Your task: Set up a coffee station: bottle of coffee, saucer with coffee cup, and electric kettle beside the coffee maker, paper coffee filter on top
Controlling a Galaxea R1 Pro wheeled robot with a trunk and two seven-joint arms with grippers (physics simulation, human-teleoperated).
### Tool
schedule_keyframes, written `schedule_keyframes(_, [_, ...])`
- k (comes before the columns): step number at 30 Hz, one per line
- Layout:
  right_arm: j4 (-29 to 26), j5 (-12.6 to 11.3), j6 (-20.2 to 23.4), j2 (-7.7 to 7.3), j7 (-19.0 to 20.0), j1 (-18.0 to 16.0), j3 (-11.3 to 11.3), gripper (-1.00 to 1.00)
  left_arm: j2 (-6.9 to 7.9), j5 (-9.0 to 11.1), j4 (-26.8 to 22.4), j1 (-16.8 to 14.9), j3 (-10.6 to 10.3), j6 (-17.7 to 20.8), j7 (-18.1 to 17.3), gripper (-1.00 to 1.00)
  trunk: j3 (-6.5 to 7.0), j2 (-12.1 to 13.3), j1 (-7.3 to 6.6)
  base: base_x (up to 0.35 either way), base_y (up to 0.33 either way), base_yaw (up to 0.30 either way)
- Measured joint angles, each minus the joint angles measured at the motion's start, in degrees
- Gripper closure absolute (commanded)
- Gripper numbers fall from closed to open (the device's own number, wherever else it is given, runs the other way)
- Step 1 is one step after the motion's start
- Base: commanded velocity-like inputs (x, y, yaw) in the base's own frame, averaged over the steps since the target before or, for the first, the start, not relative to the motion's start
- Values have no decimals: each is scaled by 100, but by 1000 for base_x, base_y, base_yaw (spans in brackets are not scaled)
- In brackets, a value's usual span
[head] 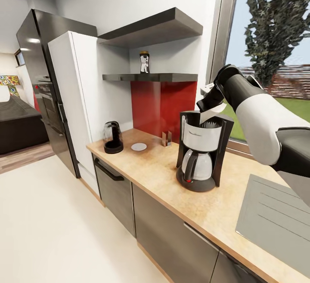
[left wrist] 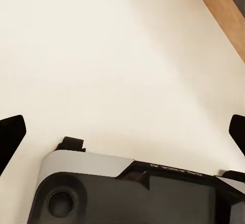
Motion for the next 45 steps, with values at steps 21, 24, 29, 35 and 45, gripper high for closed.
schedule_keyframes(21, [101, -6, -1, -8, 1, 0, -3, 100, 52, 8, -1, 0, -9, 9, -8, -100, 0, 0, 0, 0, 0, 0])
schedule_keyframes(24, [114, -6, -1, -8, 1, 0, -3, 100, 52, 8, 0, 0, -9, 9, -8, -100, 0, 0, 0, 0, 0, 0])
schedule_keyframes(29, [124, -6, -1, -8, 1, 0, -4, 100, 52, 8, 0, 3, -9, 9, -8, -100, 0, 0, 0, 0, 0, 0])
schedule_keyframes(35, [127, -7, -1, -7, 1, 0, -6, 100, 52, 8, 0, 2, -9, 9, -8, -100, 0, 0, 0, 0, 0, 0])
schedule_keyframes(45, [126, -24, 12, 1, -6, 0, -5, -100, 52, 8, 0, 0, -9, 9, -8, -100, 0, 0, 0, 0, 0, 0])
